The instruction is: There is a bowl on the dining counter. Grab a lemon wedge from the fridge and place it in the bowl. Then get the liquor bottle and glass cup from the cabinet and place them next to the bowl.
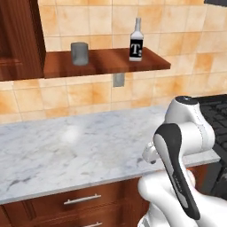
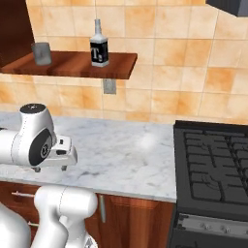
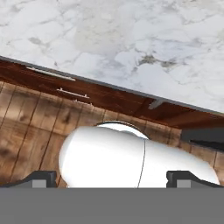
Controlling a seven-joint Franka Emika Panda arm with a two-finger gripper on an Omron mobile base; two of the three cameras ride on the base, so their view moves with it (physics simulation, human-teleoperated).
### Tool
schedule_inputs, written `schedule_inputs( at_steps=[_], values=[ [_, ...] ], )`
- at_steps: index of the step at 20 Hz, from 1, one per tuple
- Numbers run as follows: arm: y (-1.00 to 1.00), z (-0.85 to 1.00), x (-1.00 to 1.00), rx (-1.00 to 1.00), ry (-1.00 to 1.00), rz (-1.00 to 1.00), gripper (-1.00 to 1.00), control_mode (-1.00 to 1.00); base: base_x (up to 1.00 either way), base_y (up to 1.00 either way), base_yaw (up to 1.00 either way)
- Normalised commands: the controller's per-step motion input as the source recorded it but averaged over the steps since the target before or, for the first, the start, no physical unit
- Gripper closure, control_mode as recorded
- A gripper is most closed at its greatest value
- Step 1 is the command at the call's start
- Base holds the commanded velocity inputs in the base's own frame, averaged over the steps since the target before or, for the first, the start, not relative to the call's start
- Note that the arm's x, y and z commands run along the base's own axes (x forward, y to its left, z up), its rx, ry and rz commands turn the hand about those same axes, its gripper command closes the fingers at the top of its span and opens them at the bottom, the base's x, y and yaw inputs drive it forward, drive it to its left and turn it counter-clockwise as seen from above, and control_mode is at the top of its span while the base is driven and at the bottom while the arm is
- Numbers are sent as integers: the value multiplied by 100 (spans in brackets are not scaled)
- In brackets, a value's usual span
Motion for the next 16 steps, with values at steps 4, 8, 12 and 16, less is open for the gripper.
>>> schedule_inputs(
  at_steps=[4,8,12,16],
  values=[
    [0,0,0,0,0,0,-100,100,85,-19,7],
    [-18,22,10,1,-11,4,-100,-100,27,-17,4],
    [-14,72,-8,0,-34,4,-100,-100,0,0,0],
    [-1,79,-19,0,-32,0,-100,-100,0,0,0]
  ],
)
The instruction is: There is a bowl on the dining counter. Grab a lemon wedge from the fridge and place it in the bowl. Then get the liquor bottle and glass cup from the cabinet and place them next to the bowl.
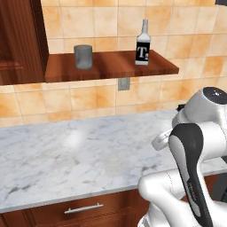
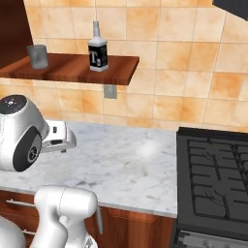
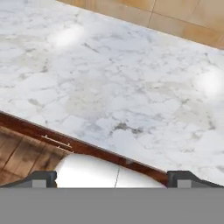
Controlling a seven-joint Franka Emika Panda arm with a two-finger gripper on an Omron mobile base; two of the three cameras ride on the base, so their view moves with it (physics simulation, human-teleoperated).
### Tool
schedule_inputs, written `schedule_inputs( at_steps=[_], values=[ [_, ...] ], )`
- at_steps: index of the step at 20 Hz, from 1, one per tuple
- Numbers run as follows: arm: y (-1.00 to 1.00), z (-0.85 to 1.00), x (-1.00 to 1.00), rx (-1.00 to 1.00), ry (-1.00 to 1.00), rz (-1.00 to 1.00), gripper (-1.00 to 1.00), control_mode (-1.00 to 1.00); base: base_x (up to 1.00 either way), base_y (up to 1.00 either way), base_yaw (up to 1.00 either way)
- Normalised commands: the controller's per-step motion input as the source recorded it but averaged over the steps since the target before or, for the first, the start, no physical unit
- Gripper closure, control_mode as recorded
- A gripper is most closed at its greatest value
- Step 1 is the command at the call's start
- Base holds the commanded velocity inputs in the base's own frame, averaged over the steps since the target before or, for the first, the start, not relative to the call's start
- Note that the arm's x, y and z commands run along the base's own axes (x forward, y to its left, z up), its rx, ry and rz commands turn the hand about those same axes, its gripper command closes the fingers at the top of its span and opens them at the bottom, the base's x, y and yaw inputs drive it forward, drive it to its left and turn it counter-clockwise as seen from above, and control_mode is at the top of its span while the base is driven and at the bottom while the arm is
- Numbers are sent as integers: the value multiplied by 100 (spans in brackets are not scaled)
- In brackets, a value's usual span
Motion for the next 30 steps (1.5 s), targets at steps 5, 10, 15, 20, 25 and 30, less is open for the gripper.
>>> schedule_inputs(
  at_steps=[5,10,15,20,25,30],
  values=[
    [2,57,-15,0,-35,0,-100,-100,0,0,0],
    [-6,70,-2,0,-41,0,-100,-100,0,0,0],
    [-16,97,24,10,-27,0,-100,-100,0,0,0],
    [-2,100,41,16,-10,-4,-100,-100,0,0,0],
    [0,81,54,16,-8,-9,-100,-100,0,0,0],
    [0,10,19,4,-11,0,-100,-100,0,0,0]
  ],
)
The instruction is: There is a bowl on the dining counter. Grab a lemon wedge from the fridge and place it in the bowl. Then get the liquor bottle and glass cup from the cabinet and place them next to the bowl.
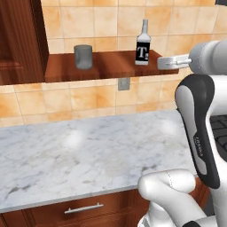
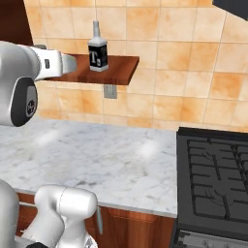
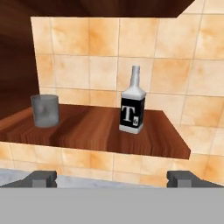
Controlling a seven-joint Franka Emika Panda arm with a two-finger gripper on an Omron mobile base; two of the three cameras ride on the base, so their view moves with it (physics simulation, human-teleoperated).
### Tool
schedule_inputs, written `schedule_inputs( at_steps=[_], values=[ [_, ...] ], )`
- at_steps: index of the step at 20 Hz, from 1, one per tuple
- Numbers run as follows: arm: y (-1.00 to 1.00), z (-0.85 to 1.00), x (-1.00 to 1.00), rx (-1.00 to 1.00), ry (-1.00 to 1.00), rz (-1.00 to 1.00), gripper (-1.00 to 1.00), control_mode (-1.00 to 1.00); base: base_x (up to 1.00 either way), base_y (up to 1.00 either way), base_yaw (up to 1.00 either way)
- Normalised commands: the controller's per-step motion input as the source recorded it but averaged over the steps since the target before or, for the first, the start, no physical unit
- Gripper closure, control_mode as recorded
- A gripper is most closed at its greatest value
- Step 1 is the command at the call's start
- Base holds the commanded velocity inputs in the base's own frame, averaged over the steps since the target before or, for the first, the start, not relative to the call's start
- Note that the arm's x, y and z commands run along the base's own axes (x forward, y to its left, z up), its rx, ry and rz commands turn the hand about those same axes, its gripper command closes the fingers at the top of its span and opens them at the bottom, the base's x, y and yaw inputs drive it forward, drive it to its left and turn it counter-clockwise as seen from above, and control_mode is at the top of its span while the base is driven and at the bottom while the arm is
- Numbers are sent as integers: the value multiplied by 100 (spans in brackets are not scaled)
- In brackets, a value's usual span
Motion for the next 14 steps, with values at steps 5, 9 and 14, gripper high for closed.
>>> schedule_inputs(
  at_steps=[5,9,14],
  values=[
    [0,0,13,0,1,0,-100,-100,0,0,0],
    [0,0,55,2,-7,0,-100,-100,0,0,0],
    [-4,11,72,5,-1,0,-100,-100,0,0,0]
  ],
)
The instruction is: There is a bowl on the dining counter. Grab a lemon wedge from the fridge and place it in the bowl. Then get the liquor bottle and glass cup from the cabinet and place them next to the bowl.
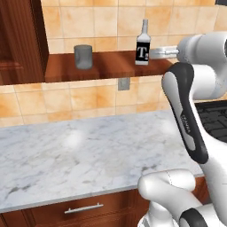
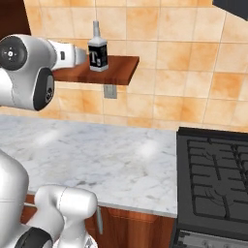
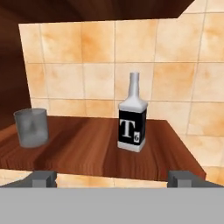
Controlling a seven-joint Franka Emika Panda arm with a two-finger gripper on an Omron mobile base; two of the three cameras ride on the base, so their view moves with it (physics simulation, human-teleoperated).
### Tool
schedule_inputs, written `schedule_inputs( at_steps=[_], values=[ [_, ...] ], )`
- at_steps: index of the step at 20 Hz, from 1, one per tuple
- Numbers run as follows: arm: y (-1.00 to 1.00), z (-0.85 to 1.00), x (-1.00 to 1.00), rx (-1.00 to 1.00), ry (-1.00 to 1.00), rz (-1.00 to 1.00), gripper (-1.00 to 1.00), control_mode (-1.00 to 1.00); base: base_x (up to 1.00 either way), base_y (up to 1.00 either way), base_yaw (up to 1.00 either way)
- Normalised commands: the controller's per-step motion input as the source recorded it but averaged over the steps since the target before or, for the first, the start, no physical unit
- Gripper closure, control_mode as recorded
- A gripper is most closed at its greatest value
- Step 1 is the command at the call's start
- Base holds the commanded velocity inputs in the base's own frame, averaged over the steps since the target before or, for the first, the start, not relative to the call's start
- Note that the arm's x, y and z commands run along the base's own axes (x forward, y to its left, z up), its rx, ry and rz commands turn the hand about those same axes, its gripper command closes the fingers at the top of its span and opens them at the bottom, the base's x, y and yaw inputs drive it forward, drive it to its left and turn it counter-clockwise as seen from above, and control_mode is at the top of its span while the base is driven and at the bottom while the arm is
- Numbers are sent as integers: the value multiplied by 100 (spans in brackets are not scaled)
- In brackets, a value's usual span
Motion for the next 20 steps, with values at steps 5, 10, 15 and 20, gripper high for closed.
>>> schedule_inputs(
  at_steps=[5,10,15,20],
  values=[
    [-1,28,52,-1,-8,-6,-100,-100,0,0,0],
    [-2,33,49,-3,-2,-20,-100,-100,0,0,0],
    [-1,24,59,0,0,-19,-100,-100,0,0,0],
    [0,4,59,0,3,-11,-100,-100,0,0,0]
  ],
)
